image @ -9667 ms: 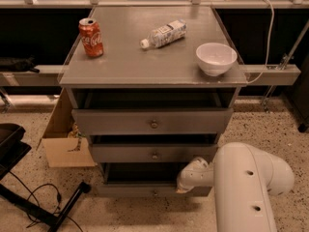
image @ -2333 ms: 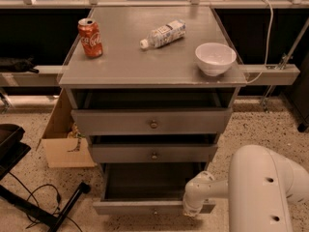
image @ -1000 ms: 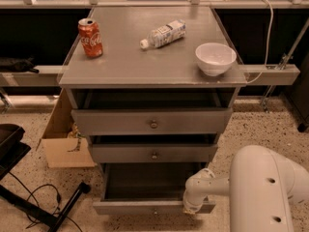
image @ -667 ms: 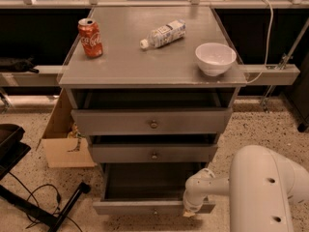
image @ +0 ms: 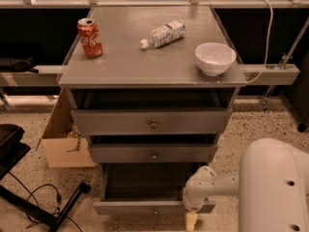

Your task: Open bottom drawer

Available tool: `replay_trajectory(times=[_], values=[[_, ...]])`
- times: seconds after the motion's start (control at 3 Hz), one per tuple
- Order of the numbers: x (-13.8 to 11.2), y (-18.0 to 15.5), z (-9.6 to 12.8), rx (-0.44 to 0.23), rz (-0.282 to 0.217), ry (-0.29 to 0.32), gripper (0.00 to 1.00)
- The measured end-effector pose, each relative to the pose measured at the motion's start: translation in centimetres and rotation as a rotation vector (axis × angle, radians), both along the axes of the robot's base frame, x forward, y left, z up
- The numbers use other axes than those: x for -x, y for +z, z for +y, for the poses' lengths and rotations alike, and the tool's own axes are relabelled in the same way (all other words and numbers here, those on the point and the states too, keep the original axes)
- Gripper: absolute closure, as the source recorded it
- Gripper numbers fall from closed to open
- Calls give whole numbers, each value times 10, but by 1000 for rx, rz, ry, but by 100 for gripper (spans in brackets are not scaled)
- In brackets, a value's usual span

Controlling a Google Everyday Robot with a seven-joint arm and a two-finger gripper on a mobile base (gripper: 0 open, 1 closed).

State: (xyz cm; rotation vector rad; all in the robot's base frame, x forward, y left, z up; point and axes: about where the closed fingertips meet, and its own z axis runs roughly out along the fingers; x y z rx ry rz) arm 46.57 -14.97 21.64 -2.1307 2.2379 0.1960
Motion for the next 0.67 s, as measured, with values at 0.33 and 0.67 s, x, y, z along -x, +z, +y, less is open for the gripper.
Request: replay_trajectory(times=[0.33, 0.67], values=[[8, 64, 2, 41, -69, 26, 0], [36, 134, 3, 62, -150, 0, 0]])
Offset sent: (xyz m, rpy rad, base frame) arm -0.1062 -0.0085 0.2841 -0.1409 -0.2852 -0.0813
